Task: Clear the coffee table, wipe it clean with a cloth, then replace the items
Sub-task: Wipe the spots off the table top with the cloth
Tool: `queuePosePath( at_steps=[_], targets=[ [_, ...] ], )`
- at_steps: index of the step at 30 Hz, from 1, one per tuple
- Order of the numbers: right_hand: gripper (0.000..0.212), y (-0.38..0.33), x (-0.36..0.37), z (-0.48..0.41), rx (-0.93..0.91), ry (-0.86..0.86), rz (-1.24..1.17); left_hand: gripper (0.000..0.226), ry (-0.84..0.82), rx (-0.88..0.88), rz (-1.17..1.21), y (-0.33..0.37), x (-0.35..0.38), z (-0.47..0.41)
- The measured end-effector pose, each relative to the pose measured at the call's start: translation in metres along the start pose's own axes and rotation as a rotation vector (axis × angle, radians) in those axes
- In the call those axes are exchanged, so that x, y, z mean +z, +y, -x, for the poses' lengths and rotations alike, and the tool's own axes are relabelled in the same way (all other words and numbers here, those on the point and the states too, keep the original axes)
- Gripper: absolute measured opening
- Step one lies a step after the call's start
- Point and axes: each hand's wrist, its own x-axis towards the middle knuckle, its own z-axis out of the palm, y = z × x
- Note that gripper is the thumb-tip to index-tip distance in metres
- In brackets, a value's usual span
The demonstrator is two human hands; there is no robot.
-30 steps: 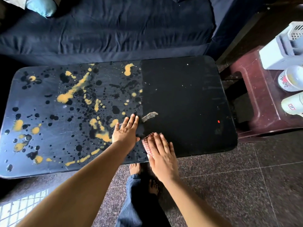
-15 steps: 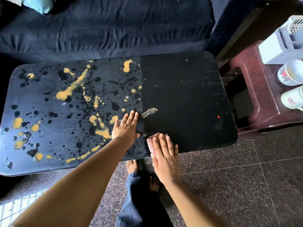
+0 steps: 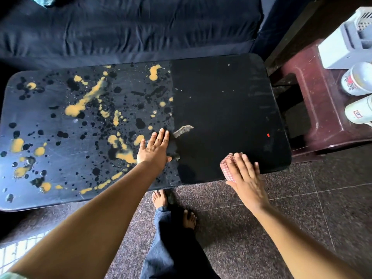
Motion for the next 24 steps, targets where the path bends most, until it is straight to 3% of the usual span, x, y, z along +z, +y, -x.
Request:
queuePosePath(
  at_steps=[4, 8, 10, 16, 20, 24],
  targets=[
    [0.1, -0.073, 0.002, -0.011, -0.078, 0.027, -0.019, 0.082, 0.018, 0.0, 0.004, 0.0, -0.001, 0.0],
    [0.063, -0.151, -0.003, -0.021, -0.156, 0.044, -0.12, 0.082, 0.038, -0.001, 0.003, 0.0, 0.001, 0.001],
    [0.06, -0.159, -0.009, -0.025, -0.165, 0.014, -0.122, 0.083, 0.047, 0.001, -0.002, -0.001, 0.002, 0.001],
    [0.081, -0.065, -0.006, -0.012, -0.206, 0.039, 0.043, 0.082, 0.039, 0.014, 0.005, -0.005, 0.001, 0.0],
    [0.125, 0.013, -0.008, -0.001, -0.142, -0.075, 0.15, 0.082, 0.042, 0.023, 0.023, -0.006, 0.003, 0.001],
    [0.111, 0.024, -0.011, -0.004, -0.183, -0.075, 0.207, 0.082, 0.036, 0.032, 0.035, -0.007, 0.002, 0.001]
  ],
)
